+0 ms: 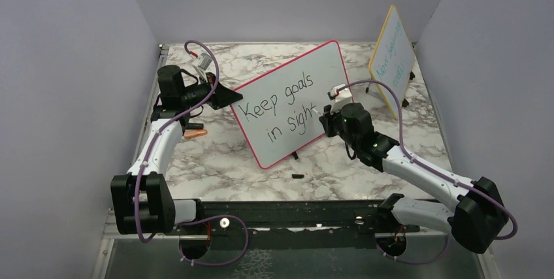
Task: Write a sentence on the whiteboard
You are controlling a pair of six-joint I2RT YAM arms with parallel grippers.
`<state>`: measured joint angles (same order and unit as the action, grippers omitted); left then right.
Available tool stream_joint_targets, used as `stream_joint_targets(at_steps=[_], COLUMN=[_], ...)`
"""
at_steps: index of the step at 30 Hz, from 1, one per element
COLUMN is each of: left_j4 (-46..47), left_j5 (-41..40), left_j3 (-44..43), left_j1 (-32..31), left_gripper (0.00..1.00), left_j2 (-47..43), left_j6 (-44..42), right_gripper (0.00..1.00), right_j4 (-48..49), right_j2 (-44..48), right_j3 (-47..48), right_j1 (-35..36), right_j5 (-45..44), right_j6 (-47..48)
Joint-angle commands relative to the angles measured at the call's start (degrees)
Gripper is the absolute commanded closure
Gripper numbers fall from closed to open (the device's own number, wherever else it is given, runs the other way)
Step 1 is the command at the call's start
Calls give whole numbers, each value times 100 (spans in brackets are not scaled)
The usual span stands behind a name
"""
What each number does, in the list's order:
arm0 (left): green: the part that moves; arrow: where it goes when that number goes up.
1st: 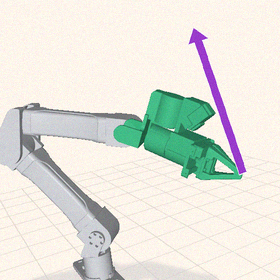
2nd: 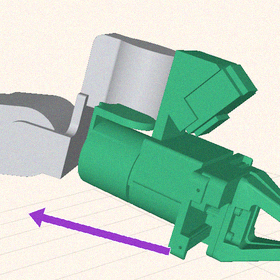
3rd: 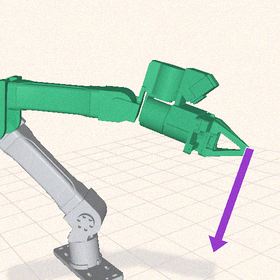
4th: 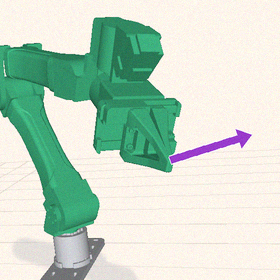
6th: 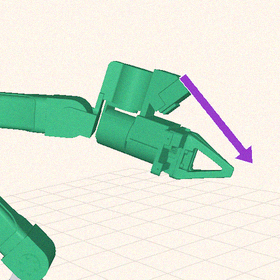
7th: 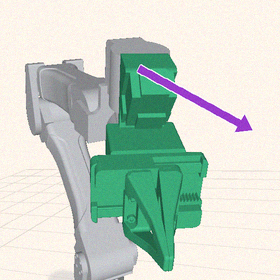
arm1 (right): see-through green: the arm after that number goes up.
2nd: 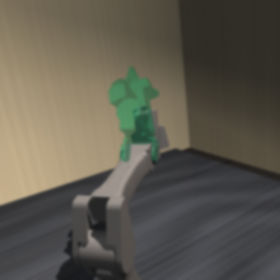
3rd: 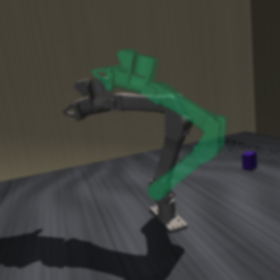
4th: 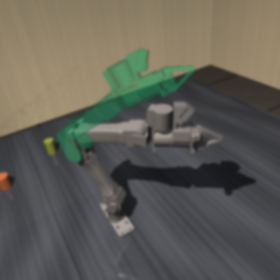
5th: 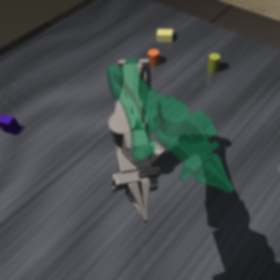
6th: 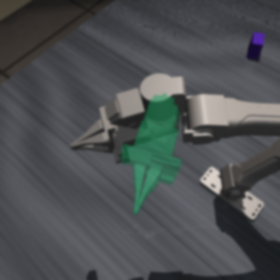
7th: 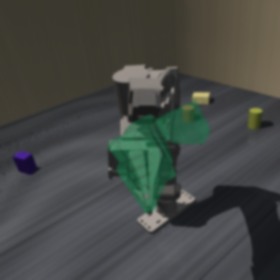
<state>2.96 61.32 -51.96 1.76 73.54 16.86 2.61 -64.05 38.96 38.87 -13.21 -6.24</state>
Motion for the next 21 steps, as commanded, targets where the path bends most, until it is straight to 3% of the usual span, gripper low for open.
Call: stream_joint_targets(at_steps=[1,21], left_j4=[-490,-490], left_j5=[-500,-503], left_j3=[94,86], left_j1=[-79,-81], left_gripper=[100,100], left_j2=[182,208], left_j6=[-482,-482], right_gripper=[100,99], right_j4=[-461,-588], right_j2=[128,90], right_j3=[-117,-219], right_j1=[-46,-46], right_j5=[225,-319], right_j6=[-121,-147])
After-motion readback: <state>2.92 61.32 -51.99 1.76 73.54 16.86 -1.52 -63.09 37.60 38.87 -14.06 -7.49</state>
